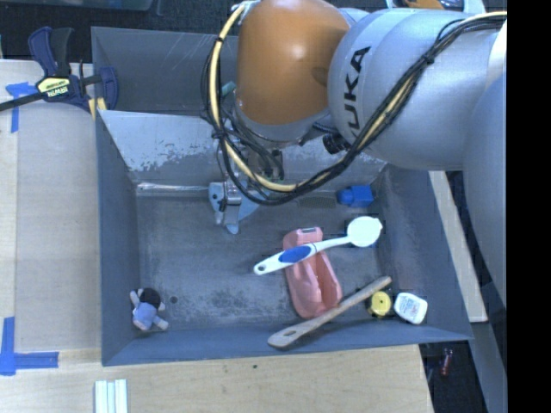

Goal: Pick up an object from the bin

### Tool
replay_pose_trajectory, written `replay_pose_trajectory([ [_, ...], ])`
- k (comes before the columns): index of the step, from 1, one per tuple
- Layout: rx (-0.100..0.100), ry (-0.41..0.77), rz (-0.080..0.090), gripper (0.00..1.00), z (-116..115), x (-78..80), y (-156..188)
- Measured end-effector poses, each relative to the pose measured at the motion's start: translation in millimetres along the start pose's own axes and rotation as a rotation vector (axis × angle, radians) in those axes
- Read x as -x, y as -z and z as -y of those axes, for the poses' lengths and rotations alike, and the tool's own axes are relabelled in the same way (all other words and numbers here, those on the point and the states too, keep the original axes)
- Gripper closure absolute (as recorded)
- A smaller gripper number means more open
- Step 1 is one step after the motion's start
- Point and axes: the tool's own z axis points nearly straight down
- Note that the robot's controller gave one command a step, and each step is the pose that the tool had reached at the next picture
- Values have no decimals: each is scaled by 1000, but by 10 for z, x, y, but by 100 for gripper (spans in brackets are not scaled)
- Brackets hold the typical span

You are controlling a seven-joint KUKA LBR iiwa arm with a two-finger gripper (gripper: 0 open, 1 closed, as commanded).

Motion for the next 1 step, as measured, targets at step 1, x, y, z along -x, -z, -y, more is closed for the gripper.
replay_pose_trajectory([
  [1,2,-3,8,0,8,18,42],
])
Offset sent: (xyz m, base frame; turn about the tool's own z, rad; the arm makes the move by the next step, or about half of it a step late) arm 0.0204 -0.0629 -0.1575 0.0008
